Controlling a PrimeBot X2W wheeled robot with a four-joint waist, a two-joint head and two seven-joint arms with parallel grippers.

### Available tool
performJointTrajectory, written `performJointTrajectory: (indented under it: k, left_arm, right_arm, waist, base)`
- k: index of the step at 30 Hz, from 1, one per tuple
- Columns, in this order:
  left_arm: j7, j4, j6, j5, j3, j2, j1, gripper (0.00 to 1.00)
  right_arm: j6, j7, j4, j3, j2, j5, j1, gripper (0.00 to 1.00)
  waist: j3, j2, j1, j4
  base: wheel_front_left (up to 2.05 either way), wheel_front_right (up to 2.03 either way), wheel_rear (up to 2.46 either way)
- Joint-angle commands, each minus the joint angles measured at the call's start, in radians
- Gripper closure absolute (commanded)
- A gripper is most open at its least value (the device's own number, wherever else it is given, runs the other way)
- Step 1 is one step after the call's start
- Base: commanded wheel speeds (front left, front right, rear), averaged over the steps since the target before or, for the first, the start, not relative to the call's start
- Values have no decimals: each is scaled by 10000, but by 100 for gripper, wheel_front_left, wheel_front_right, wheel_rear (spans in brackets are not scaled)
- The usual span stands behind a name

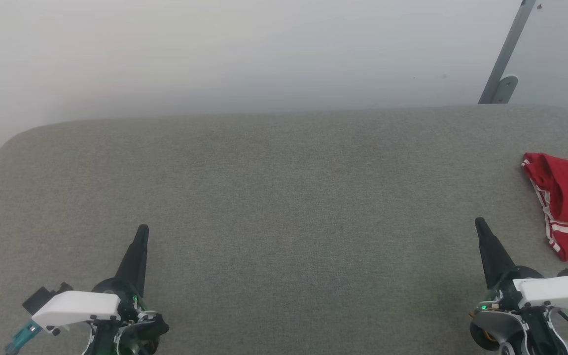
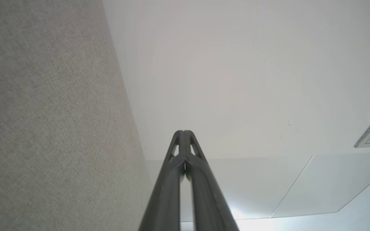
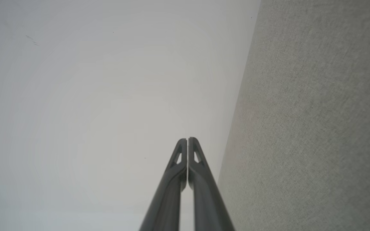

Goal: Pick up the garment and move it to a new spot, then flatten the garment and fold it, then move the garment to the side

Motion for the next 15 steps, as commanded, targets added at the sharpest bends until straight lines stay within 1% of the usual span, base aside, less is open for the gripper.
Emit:
performJointTrajectory:
  k: [1,15]
  left_arm:
    - [33,1,-28,21,35,-25,-113,100]
    - [39,0,-28,28,43,-29,-114,100]
  right_arm:
    - [0,29,-43,-5,34,40,-57,100]
    - [0,28,-43,-4,35,40,-57,100]
  waist:
    - [0,0,0,0]
    - [0,0,0,0]
  base:
    - [0,0,0]
    - [0,0,0]
